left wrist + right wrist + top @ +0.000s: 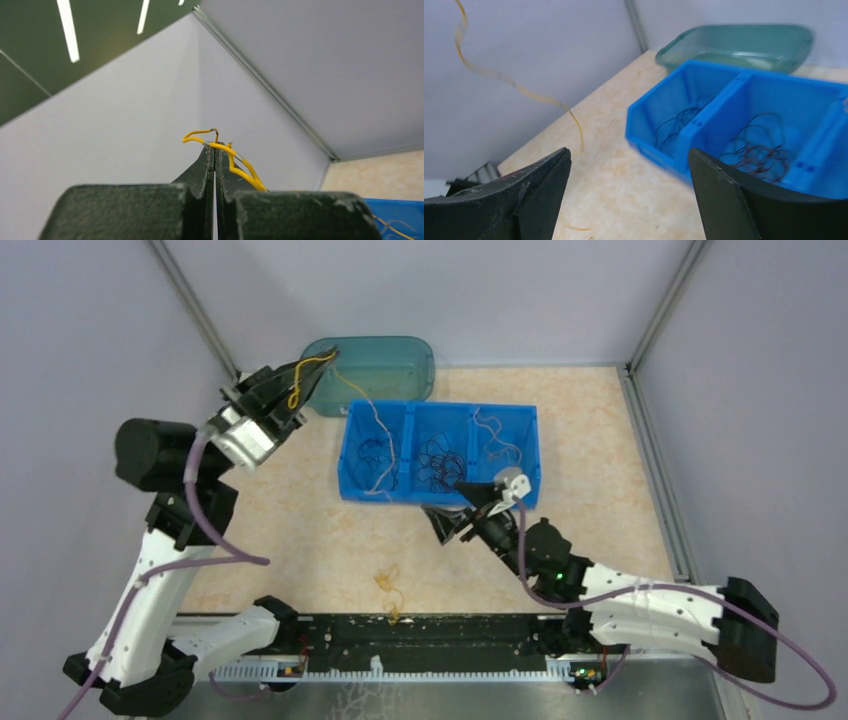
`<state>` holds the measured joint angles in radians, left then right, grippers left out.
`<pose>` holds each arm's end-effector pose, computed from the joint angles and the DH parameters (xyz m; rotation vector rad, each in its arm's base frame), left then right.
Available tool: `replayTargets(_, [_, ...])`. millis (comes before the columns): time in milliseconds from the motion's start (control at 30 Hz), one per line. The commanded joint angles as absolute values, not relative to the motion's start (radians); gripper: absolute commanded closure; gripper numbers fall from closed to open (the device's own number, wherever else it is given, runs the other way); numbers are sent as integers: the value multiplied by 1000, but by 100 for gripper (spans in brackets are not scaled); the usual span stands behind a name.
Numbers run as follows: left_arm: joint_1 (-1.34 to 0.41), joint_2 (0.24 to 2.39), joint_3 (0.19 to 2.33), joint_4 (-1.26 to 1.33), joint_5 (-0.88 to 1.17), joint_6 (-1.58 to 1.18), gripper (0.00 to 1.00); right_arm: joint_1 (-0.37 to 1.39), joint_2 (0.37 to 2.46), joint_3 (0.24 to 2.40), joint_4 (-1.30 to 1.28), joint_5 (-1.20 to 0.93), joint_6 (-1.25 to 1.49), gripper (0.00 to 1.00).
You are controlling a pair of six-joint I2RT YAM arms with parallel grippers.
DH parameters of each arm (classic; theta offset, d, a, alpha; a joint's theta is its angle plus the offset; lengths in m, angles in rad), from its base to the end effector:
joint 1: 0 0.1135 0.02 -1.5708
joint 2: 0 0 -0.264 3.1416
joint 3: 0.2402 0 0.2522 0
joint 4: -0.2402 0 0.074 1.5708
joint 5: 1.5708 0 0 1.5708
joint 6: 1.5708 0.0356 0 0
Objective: Untangle the cables
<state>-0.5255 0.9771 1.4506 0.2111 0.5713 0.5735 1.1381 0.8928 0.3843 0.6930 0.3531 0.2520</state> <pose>0.1145 -0.0886 0.5632 0.9035 0.4557 -0.2091 0.0964 0.1793 0.2720 -0.3348 1.4207 0.9047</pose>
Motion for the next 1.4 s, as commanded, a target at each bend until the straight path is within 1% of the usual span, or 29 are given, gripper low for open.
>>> replayTargets(0, [-541,1029,1403,240,616,469,100,1108,716,504,437,569,119,12])
replayTargets(167, [-672,1180,1456,263,552,477,100,1102,623,570,341,859,35,14])
replayTargets(333, [-756,1351,1599,291,546,488,100,1100,573,589,317,953,-13,15])
replayTargets(500, [-780,1490,1679,377,518,490,100,1099,543,577,361,1069,-112,16])
replayTargets(633, [-782,1596,1735,426,470,511,100,1088,522,565,402,1080,-180,15])
replayTargets(867, [-782,1788,1859,440,428,663,100,1053,498,572,367,1057,-162,15])
replayTargets(1000, [-783,1863,1906,469,416,729,100,1031,480,564,320,1041,-131,15])
replayTargets(1233, [-787,1983,2029,593,291,784,100,1022,450,540,309,1037,-106,15])
replayTargets(1367, [-791,2029,2062,678,245,831,100,1020,444,547,315,1028,-98,15])
